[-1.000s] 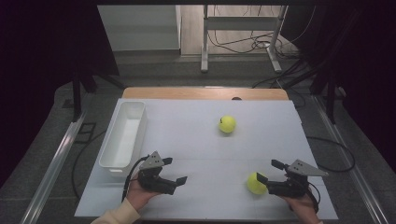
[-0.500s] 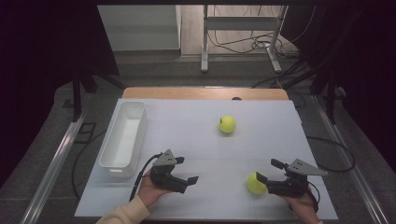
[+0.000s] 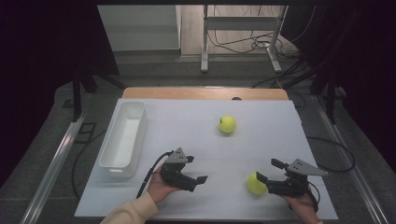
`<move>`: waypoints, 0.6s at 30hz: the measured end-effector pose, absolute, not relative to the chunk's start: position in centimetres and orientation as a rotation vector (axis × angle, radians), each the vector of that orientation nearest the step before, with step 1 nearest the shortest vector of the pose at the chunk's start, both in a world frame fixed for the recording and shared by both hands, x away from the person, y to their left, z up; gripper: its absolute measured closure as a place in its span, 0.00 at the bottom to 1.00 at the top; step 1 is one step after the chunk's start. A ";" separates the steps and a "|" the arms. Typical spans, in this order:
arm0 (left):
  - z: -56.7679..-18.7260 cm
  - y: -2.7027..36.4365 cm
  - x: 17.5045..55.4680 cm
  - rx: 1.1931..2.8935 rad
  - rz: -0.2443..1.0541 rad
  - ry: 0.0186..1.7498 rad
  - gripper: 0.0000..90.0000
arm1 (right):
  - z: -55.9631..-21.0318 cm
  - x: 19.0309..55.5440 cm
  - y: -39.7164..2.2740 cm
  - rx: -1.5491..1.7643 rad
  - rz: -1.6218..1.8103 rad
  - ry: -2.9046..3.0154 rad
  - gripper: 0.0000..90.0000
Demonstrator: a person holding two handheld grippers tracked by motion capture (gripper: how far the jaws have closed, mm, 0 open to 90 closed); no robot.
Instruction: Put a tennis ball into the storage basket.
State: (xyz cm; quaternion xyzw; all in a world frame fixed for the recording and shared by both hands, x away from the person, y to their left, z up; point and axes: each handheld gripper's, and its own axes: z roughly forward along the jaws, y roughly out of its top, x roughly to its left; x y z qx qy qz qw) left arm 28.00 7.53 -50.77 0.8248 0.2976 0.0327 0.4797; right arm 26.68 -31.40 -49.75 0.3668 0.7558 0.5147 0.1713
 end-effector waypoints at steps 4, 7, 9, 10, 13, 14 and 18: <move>-50.9 7.0 28.3 2.016 0.074 0.723 0.08 | -49.7 26.7 -31.4 1.041 1.462 2.145 0.16; -50.9 6.7 28.4 2.022 0.069 0.716 0.09 | -49.7 26.7 -31.4 1.043 1.466 2.142 0.16; -50.9 6.4 28.5 2.023 0.066 0.711 0.09 | -49.7 26.7 -31.4 1.044 1.468 2.140 0.16; -50.9 6.4 28.5 2.023 0.066 0.711 0.09 | -49.7 26.7 -31.4 1.044 1.468 2.140 0.16; -51.0 5.8 28.6 2.032 0.056 0.698 0.09 | -49.7 26.7 -31.4 1.044 1.467 2.139 0.16; -51.0 5.6 28.7 2.035 0.054 0.692 0.09 | -49.7 26.7 -31.4 1.044 1.467 2.139 0.16; -50.9 4.9 28.7 2.040 0.043 0.680 0.09 | -49.7 26.7 -31.4 1.044 1.468 2.139 0.16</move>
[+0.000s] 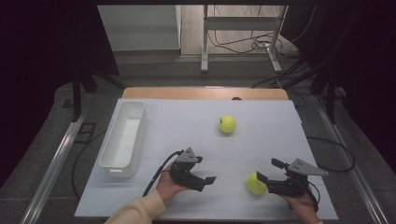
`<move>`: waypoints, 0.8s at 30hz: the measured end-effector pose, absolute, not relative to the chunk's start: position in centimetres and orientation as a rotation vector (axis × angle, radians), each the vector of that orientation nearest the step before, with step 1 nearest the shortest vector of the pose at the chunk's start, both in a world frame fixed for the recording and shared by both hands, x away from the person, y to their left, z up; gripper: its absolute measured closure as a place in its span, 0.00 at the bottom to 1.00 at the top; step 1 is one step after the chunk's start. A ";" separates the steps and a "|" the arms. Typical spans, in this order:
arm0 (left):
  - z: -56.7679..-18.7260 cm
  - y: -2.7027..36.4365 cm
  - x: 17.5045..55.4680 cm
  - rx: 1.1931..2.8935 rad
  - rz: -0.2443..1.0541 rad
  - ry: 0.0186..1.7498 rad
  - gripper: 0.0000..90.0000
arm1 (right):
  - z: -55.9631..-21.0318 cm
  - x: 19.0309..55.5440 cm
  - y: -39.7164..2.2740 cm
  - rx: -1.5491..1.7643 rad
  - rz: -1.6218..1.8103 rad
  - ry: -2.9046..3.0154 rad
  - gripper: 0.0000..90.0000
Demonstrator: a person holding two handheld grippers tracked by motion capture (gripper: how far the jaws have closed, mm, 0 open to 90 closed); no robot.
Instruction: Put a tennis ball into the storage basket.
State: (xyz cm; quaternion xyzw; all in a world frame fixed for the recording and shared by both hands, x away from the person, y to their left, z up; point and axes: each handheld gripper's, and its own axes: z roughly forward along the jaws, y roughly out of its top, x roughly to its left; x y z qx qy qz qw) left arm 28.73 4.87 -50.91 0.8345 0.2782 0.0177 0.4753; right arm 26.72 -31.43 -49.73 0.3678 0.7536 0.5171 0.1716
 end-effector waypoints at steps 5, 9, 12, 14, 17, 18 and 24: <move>-51.0 4.1 28.9 2.048 0.031 0.666 0.09 | -49.7 26.7 -31.4 1.043 1.467 2.139 0.16; -51.0 3.4 28.9 2.053 0.020 0.657 0.09 | -49.7 26.7 -31.5 1.043 1.468 2.140 0.16; -51.0 3.2 29.0 2.056 0.016 0.651 0.09 | -49.7 26.7 -31.5 1.042 1.467 2.141 0.16; -51.0 2.9 29.0 2.058 0.012 0.645 0.09 | -49.7 26.7 -31.5 1.043 1.466 2.140 0.16; -51.0 2.6 29.0 2.058 0.009 0.640 0.09 | -49.7 26.7 -31.5 1.043 1.466 2.139 0.16; -51.0 2.6 29.0 2.058 0.009 0.640 0.09 | -49.7 26.7 -31.5 1.043 1.466 2.139 0.16; -51.0 1.6 29.0 2.066 -0.004 0.626 0.09 | -49.7 26.7 -31.5 1.044 1.465 2.138 0.16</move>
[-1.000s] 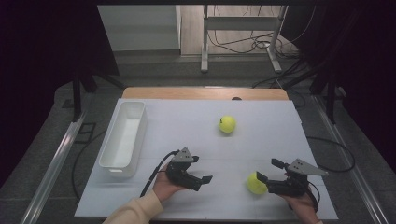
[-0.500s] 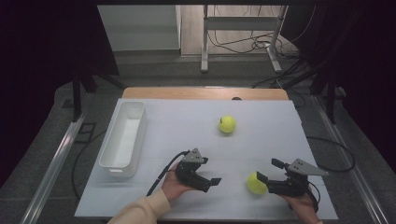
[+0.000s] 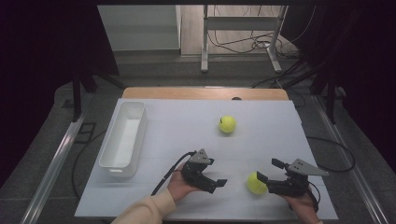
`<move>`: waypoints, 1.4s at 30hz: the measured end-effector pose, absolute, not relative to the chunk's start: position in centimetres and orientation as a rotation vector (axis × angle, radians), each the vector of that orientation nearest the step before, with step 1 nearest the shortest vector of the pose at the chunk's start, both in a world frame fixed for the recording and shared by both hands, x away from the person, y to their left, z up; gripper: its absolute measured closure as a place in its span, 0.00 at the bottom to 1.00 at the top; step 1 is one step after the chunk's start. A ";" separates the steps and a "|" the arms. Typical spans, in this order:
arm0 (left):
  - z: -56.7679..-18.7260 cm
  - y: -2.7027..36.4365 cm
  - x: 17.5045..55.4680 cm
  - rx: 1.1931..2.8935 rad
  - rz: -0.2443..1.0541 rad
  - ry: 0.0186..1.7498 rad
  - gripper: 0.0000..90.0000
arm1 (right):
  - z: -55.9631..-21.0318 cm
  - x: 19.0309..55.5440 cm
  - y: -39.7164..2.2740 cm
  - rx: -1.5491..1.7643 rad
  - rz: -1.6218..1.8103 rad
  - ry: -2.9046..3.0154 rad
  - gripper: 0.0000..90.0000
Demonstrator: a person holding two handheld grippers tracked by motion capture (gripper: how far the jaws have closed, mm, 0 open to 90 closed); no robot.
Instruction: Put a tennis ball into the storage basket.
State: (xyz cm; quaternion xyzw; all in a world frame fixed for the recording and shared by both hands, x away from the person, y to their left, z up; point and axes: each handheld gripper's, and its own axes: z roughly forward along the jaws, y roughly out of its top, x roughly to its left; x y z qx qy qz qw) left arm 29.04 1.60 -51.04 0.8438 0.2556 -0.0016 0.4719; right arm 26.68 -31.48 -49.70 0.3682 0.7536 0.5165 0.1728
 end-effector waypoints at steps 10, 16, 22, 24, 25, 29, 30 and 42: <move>-51.2 0.2 29.1 2.092 -0.021 0.599 0.09 | -49.7 26.7 -31.5 1.044 1.469 2.136 0.16; -51.5 -0.7 29.3 2.103 -0.029 0.598 0.09 | -49.7 26.7 -31.5 1.047 1.468 2.132 0.16; -51.2 -0.8 29.5 2.103 -0.022 0.586 0.09 | -49.7 26.7 -31.6 1.049 1.464 2.135 0.16; -51.4 -1.0 29.5 2.106 -0.029 0.583 0.09 | -49.7 26.7 -31.7 1.055 1.464 2.132 0.16; -51.4 -1.1 29.5 2.107 -0.033 0.584 0.09 | -49.7 26.7 -31.7 1.056 1.463 2.132 0.16; -51.6 -1.8 29.5 2.120 -0.045 0.565 0.09 | -49.7 26.7 -31.6 1.056 1.460 2.132 0.16; -51.5 -2.1 29.5 2.122 -0.046 0.557 0.09 | -49.7 26.7 -31.6 1.058 1.460 2.131 0.16; -51.8 -3.7 29.6 2.121 -0.073 0.541 0.09 | -49.7 26.7 -31.8 1.066 1.461 2.125 0.16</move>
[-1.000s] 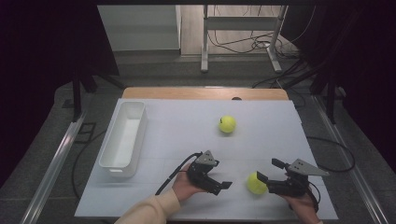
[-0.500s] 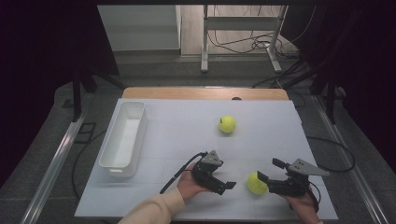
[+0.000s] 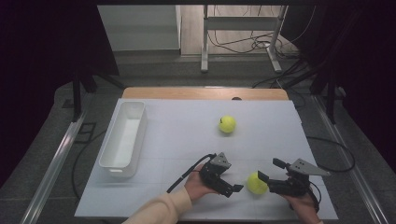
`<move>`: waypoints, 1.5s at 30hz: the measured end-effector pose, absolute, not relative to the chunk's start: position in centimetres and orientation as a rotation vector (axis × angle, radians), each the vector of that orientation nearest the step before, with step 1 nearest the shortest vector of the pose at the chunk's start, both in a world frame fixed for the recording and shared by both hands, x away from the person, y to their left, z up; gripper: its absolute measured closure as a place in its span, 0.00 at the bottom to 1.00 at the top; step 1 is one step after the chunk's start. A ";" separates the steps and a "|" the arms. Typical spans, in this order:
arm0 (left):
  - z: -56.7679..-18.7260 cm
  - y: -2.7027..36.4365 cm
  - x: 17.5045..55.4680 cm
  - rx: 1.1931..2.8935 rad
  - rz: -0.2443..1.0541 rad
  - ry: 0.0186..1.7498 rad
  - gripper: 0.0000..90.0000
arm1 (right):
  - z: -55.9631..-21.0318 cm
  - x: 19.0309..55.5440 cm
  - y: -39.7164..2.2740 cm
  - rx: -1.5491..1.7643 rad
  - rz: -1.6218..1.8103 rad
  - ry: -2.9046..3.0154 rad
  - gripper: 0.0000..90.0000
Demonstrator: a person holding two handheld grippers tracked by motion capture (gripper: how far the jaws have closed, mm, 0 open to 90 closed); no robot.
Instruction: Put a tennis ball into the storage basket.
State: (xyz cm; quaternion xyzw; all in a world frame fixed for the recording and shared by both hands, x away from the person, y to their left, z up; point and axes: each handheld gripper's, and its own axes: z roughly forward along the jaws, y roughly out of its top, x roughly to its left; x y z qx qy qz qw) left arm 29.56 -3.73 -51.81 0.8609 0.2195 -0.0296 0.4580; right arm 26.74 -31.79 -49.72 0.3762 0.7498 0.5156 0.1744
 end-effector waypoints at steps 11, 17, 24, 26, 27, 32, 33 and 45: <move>-52.0 -4.7 29.5 2.133 -0.087 0.526 0.09 | -49.6 26.7 -31.9 1.079 1.465 2.111 0.16; -52.2 -5.6 29.7 2.131 -0.105 0.521 0.09 | -49.7 26.7 -32.0 1.083 1.466 2.110 0.16; -52.2 -6.5 29.8 2.142 -0.108 0.502 0.09 | -49.7 26.7 -32.0 1.084 1.465 2.109 0.16; -52.2 -6.7 29.7 2.143 -0.109 0.501 0.09 | -49.7 26.7 -32.0 1.085 1.466 2.107 0.16; -52.2 -6.7 29.7 2.141 -0.109 0.501 0.09 | -49.7 26.7 -32.1 1.086 1.467 2.106 0.16; -52.2 -7.4 29.6 2.150 -0.114 0.490 0.09 | -49.7 26.7 -32.0 1.082 1.465 2.109 0.16; -52.2 -7.5 29.6 2.152 -0.116 0.485 0.09 | -49.7 26.7 -32.0 1.083 1.466 2.107 0.16; -52.3 -9.0 29.5 2.169 -0.129 0.461 0.09 | -49.7 26.7 -32.1 1.089 1.468 2.105 0.16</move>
